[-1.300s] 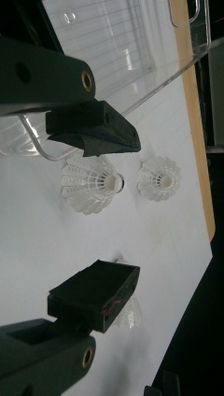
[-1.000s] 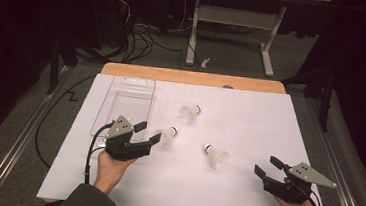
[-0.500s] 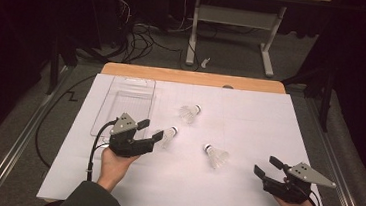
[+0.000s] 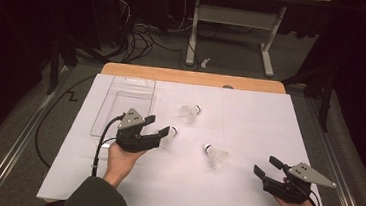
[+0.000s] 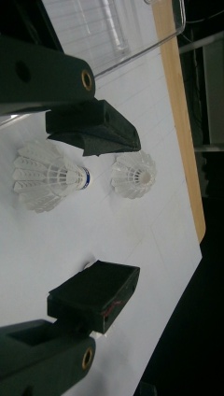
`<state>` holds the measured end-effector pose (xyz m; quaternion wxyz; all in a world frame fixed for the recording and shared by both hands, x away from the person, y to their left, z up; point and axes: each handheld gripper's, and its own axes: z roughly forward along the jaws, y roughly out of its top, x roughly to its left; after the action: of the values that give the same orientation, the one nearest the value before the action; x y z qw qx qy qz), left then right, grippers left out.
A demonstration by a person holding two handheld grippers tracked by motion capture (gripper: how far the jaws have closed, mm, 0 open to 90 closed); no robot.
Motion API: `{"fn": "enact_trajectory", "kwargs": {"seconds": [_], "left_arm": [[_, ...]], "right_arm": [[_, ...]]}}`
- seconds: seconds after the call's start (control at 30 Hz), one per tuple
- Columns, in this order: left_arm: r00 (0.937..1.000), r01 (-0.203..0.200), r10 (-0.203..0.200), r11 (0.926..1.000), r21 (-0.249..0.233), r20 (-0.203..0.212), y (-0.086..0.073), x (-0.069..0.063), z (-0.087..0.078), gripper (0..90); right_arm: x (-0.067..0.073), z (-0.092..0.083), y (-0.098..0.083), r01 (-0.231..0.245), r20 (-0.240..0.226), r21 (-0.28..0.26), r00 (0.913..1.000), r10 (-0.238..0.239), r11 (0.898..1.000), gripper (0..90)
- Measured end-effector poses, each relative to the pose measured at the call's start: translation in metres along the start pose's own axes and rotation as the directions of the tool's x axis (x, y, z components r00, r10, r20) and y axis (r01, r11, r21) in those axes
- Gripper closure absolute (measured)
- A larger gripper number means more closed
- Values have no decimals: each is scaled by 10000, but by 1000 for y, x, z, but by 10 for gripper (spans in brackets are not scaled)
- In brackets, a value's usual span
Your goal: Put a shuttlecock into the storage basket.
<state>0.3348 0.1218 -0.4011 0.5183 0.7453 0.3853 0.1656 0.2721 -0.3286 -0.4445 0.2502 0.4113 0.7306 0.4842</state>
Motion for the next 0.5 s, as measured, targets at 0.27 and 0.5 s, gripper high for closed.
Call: {"fn": "enact_trajectory", "kwargs": {"seconds": [0.27,0.5], "left_arm": [[10000,-90,90,9999,82,29,9,-1,9,358],[9999,-111,110,9999,117,92,16,-2,18,361]], "right_arm": [[0,1,0,27,-20,17,10000,-27,10000,324],[0,0,0,37,-56,3,10000,-37,10000,324]]}}
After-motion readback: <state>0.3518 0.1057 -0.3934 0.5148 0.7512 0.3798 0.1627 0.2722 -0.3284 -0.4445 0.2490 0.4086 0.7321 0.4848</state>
